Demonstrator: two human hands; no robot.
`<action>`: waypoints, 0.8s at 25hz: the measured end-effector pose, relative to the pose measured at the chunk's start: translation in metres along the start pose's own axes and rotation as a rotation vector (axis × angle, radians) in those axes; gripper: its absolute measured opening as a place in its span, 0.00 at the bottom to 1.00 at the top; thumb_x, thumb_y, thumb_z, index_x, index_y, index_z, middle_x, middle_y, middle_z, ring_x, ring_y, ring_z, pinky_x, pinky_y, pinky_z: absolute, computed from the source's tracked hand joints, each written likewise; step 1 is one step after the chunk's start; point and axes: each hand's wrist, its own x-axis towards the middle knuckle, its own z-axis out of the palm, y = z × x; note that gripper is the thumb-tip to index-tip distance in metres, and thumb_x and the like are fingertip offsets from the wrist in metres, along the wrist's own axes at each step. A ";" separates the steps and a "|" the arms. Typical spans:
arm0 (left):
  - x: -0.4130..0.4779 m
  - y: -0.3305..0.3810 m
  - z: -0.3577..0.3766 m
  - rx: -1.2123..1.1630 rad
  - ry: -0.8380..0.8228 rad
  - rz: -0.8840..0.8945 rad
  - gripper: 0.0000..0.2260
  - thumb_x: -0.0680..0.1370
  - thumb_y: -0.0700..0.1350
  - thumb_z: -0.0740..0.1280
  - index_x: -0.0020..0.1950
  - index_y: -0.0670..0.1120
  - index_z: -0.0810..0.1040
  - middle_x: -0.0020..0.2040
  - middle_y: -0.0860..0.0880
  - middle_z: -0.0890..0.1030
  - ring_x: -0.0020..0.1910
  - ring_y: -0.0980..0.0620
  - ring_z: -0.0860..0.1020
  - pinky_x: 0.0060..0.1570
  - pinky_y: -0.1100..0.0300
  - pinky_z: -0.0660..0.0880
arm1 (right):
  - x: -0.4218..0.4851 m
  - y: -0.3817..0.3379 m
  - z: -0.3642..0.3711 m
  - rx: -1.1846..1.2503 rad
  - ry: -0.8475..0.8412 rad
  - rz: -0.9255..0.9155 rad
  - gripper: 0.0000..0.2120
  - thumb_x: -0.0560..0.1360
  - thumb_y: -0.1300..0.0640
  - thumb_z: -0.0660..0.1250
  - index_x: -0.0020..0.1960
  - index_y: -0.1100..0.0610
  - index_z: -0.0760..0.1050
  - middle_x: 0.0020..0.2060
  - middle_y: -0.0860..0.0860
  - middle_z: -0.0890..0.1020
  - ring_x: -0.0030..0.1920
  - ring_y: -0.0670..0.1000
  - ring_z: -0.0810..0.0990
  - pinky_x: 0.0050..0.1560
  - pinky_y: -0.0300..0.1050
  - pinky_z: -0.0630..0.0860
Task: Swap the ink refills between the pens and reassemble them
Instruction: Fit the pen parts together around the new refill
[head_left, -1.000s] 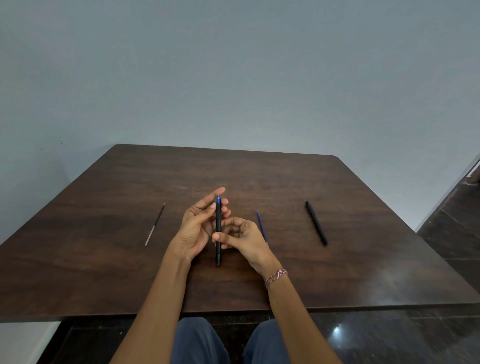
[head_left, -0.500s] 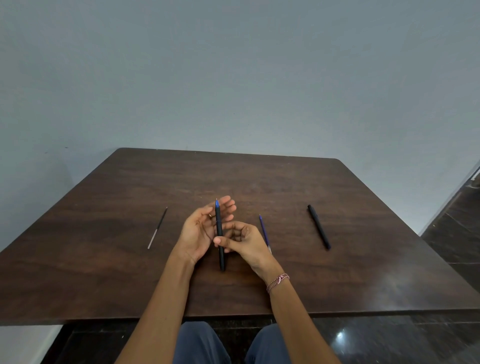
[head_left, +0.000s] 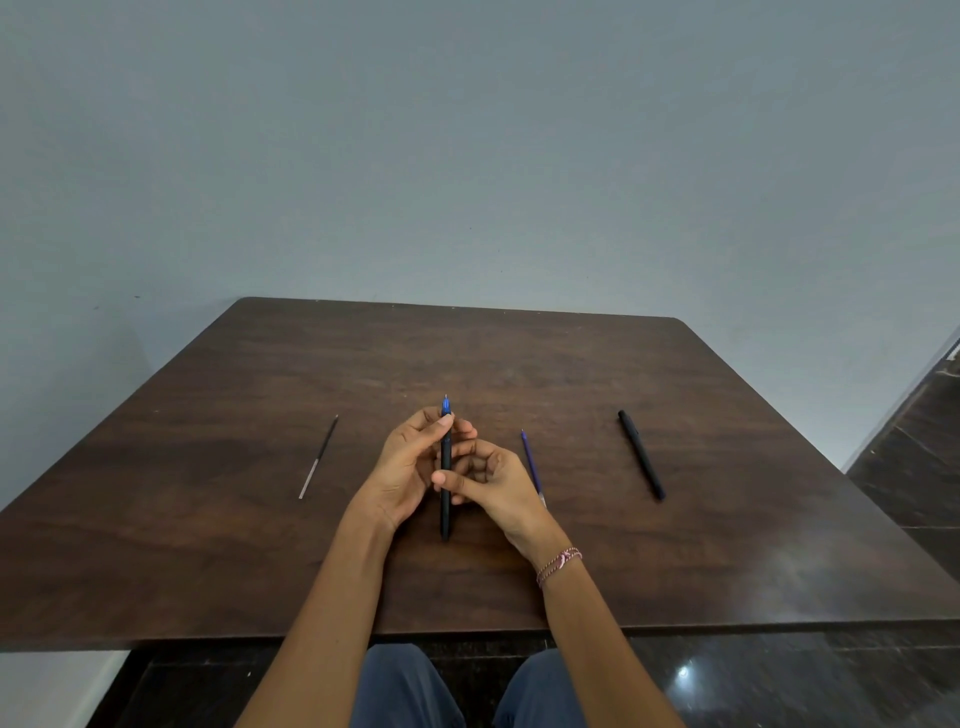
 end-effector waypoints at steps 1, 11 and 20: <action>0.000 0.000 0.000 -0.007 0.000 0.002 0.05 0.73 0.42 0.64 0.46 0.44 0.76 0.40 0.47 0.84 0.46 0.49 0.81 0.45 0.59 0.81 | 0.000 0.000 0.000 -0.001 -0.001 0.001 0.15 0.69 0.65 0.73 0.54 0.65 0.76 0.39 0.55 0.81 0.38 0.45 0.81 0.37 0.35 0.78; 0.001 0.001 -0.005 -0.023 -0.018 -0.008 0.16 0.78 0.35 0.54 0.61 0.45 0.75 0.38 0.47 0.82 0.46 0.49 0.81 0.49 0.54 0.77 | 0.000 0.000 0.000 0.009 -0.002 0.002 0.13 0.69 0.63 0.73 0.52 0.61 0.77 0.42 0.57 0.81 0.41 0.49 0.80 0.39 0.37 0.78; 0.001 0.000 -0.003 0.024 -0.004 0.014 0.14 0.78 0.39 0.59 0.61 0.46 0.75 0.42 0.48 0.79 0.45 0.52 0.78 0.48 0.59 0.77 | 0.000 -0.001 0.000 0.005 0.005 0.009 0.15 0.69 0.64 0.73 0.54 0.63 0.76 0.43 0.57 0.82 0.41 0.48 0.81 0.39 0.36 0.78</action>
